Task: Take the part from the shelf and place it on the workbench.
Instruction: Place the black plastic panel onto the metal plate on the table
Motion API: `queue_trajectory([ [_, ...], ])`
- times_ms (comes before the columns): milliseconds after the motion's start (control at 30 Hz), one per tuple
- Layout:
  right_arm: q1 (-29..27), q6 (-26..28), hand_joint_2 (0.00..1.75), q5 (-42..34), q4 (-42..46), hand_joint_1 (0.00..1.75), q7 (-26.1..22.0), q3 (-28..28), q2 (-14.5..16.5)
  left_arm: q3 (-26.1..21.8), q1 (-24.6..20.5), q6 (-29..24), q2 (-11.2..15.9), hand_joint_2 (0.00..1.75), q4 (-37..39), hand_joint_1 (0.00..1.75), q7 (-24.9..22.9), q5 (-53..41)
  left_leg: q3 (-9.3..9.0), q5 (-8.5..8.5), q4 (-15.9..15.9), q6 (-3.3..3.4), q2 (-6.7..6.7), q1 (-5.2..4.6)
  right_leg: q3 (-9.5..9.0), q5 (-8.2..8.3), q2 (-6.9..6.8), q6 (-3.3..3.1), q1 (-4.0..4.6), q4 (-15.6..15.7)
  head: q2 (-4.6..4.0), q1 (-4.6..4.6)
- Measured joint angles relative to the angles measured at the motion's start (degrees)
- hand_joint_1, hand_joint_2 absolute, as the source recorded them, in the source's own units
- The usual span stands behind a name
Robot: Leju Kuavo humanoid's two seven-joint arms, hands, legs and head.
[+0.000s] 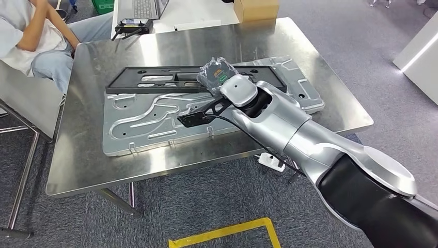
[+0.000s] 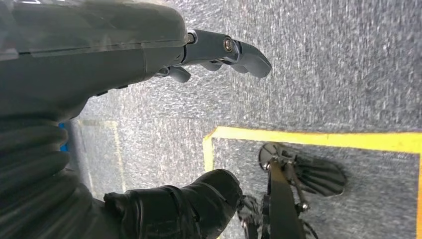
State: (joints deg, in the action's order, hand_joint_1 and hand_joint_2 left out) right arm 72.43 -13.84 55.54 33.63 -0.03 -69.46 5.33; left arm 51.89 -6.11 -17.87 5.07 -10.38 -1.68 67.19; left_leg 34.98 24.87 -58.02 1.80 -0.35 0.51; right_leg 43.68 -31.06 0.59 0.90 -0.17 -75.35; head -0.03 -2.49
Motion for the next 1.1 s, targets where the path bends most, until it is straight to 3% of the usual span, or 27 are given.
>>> queue_trajectory([
  [67,-0.2,0.0,1.75,0.0,0.0,1.75,0.0,0.0,-0.1,0.0,0.1,0.0,0.0,1.75,0.0,0.00,0.0,0.0,-0.60,0.66,-0.3,-0.16,-0.14,-0.04,-2.01,4.86,-0.01,-0.43,0.06,6.4,-0.01,0.02],
  [133,0.1,0.1,1.75,0.0,0.0,1.75,0.0,0.0,-0.2,0.0,0.1,-0.1,0.0,1.75,0.0,0.00,0.0,0.0,-0.83,1.32,-0.7,-0.56,-0.21,-0.28,-5.14,8.06,-0.05,-1.02,0.30,13.7,-0.01,-0.03],
  [167,0.2,0.1,1.75,0.0,0.0,1.75,0.0,0.0,-0.2,0.0,0.1,-0.1,0.0,1.75,0.0,0.00,0.0,0.0,-0.81,1.49,-0.8,-0.80,-0.21,-0.35,-5.95,8.47,-0.04,-1.22,0.43,15.5,0.00,-0.08],
  [267,0.3,0.2,1.75,-0.1,0.0,1.75,0.1,0.0,-0.4,0.0,0.0,-0.2,0.0,1.75,0.0,0.00,0.0,0.0,-0.81,1.81,-0.6,-1.57,-0.15,-0.34,-6.45,8.16,0.08,-1.66,0.35,16.6,0.00,-0.06],
  [333,0.3,0.2,1.75,-0.1,0.0,1.75,0.2,0.0,-0.5,0.0,0.0,-0.2,0.0,1.75,0.0,0.00,0.1,0.0,0.20,3.28,-2.9,-2.21,-0.04,-0.30,-7.02,8.15,0.09,-2.08,-0.08,17.1,0.00,-0.22],
  [433,0.2,0.1,1.75,-0.1,0.0,1.75,0.4,0.0,-0.5,0.0,0.0,-0.2,0.0,1.75,0.0,0.00,0.2,-0.1,5.82,7.55,-13.6,-3.09,0.05,0.06,-7.76,7.73,0.09,-2.52,-0.29,17.3,-0.01,-0.45],
  [467,0.0,0.1,1.75,-0.1,0.0,1.75,0.4,0.0,-0.6,0.0,0.0,-0.2,0.0,1.75,0.0,0.00,0.2,-0.2,7.57,7.97,-16.4,-3.28,0.05,0.18,-8.03,7.50,0.11,-2.55,-0.31,17.3,-0.01,-0.47],
  [500,-0.2,0.0,1.75,-0.1,0.0,1.75,0.4,0.0,-0.6,0.0,0.1,-0.2,0.0,1.75,0.0,0.00,0.2,-0.2,8.31,7.17,-16.9,-3.41,0.06,0.27,-8.32,7.27,0.14,-2.50,-0.34,17.3,-0.01,-0.47],
  [533,-0.3,0.0,1.75,-0.1,0.0,1.75,0.4,0.0,-0.6,0.0,0.1,-0.2,0.0,1.75,0.0,0.00,0.2,-0.2,7.88,5.26,-15.1,-3.47,0.07,0.36,-8.66,7.00,0.19,-2.40,-0.38,17.3,-0.01,-0.48],
  [600,-0.3,0.0,1.75,-0.1,0.0,1.75,0.4,0.0,-0.7,0.0,0.2,-0.2,0.0,1.75,0.0,0.00,0.2,-0.2,4.67,0.54,-7.2,-3.46,0.10,0.47,-9.29,6.37,0.26,-1.99,-0.43,17.1,-0.01,-0.47],
  [667,0.0,0.0,1.75,-0.1,0.0,1.75,0.5,0.0,-0.8,0.0,0.1,-0.2,0.0,1.75,0.0,0.00,0.2,-0.2,2.08,-1.32,-1.4,-2.99,0.06,0.28,-9.40,5.90,0.30,-1.42,-0.29,16.9,-0.01,-0.54],
  [767,0.1,-0.1,1.75,-0.2,0.1,1.75,0.6,0.0,-0.9,0.0,0.0,-0.2,0.0,1.75,0.0,0.00,0.2,-0.3,1.51,-0.93,-0.3,-1.88,0.00,0.14,-9.32,5.58,0.28,-0.59,-0.18,17.0,0.00,-0.59],
  [833,0.2,-0.1,1.75,-0.2,0.2,1.75,0.7,0.0,-1.2,0.0,0.0,-0.2,0.0,1.75,0.0,0.00,0.3,-0.4,1.02,-0.79,-0.1,-1.12,0.03,0.27,-8.54,4.27,0.14,-0.09,-0.25,15.0,-0.01,-0.44],
  [933,0.0,-0.1,1.75,-0.2,0.3,1.75,1.1,0.0,-1.6,0.0,0.0,-0.4,0.0,1.75,0.0,0.00,0.3,-0.4,0.38,-0.32,0.0,-0.21,0.06,0.19,-3.05,0.02,-0.01,0.20,-0.31,4.4,0.00,-0.25],
  [967,-0.2,-0.1,1.75,-0.2,0.3,1.75,1.1,0.0,-1.8,0.0,0.0,-0.4,0.0,1.75,0.0,0.00,0.4,-0.4,0.19,-0.12,0.0,-0.06,0.04,0.13,-1.06,-0.66,-0.01,0.20,-0.33,1.2,0.00,-0.24],
  [1000,-0.5,-0.1,1.75,-0.3,0.3,1.75,1.1,0.0,-1.9,0.0,0.0,-0.4,0.0,1.75,0.0,0.00,0.4,-0.4,-0.05,0.13,-0.1,0.02,0.00,0.08,0.11,-0.24,-0.01,0.14,-0.32,-0.1,-0.01,-0.24],
  [1033,-0.7,-0.1,1.75,-0.3,0.3,1.75,1.1,0.0,-2.0,0.0,0.0,-0.4,0.0,1.75,0.0,0.00,0.4,-0.4,-0.35,0.41,-0.1,0.03,-0.08,0.03,0.16,1.27,-0.01,-0.03,-0.32,0.9,-0.01,-0.23],
  [1100,-0.8,-0.1,1.75,-0.3,0.3,1.75,1.2,0.0,-2.1,0.0,0.1,-0.4,0.0,1.75,0.0,0.00,0.4,-0.5,-1.05,1.10,-0.3,-0.11,-0.26,-0.04,-2.56,6.03,-0.02,-0.69,-0.14,8.4,-0.01,-0.22],
])
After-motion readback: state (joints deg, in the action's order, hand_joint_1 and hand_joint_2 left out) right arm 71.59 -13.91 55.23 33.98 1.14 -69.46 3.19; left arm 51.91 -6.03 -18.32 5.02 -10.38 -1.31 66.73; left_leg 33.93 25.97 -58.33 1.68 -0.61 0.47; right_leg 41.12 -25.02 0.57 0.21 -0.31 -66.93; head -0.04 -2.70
